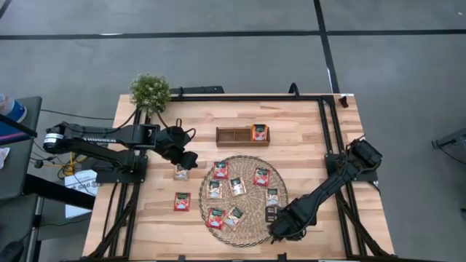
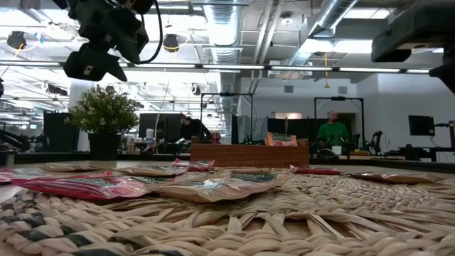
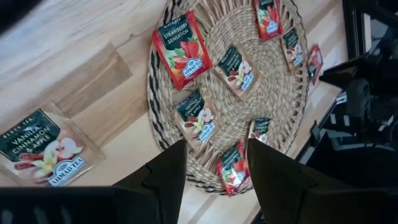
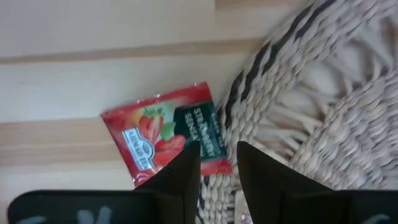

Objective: Pick & Place Tea
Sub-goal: Put the red tea bag in the middle of the wooden organizer

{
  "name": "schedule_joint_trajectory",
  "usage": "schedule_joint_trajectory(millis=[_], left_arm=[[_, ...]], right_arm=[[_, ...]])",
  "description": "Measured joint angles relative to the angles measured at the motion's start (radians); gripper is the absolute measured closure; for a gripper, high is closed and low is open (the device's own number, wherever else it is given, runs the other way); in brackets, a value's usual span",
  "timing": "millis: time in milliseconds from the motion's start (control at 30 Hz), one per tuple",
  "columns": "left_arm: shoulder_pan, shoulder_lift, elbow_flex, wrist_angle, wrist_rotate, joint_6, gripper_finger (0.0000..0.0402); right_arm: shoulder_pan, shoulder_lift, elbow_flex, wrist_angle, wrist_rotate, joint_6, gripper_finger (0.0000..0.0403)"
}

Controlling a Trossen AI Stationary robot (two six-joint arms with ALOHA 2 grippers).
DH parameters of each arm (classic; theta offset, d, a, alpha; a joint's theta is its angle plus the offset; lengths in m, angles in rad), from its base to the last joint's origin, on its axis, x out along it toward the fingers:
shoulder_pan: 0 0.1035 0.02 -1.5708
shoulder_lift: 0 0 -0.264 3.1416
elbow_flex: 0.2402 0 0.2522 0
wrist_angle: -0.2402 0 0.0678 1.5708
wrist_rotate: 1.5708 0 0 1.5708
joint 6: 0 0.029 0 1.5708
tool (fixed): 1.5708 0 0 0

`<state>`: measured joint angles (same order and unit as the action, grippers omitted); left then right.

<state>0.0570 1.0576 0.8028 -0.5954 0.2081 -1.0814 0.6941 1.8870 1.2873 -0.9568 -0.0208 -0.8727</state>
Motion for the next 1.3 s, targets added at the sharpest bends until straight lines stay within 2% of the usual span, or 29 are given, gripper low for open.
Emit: schedule_joint_trajectory(millis=[600,700,833,1300], left_arm=[[0.000,0.000,0.000,0.039,-0.003,-0.100,0.0240],[-0.001,0.000,0.000,0.042,-0.003,-0.117,0.0240],[-0.011,0.000,0.000,0.051,-0.013,-0.117,0.0240],[-0.019,0.000,0.000,0.052,-0.030,-0.118,0.0240]], right_arm=[[-0.003,0.000,-0.001,0.054,-0.014,-0.044,0.0305],[-0.009,0.000,-0.030,0.074,-0.038,-0.024,0.0305],[-0.006,0.000,-0.079,0.099,-0.002,-0.033,0.0305],[-0.005,-0.006,-0.147,0.193,0.004,0.021,0.0315]])
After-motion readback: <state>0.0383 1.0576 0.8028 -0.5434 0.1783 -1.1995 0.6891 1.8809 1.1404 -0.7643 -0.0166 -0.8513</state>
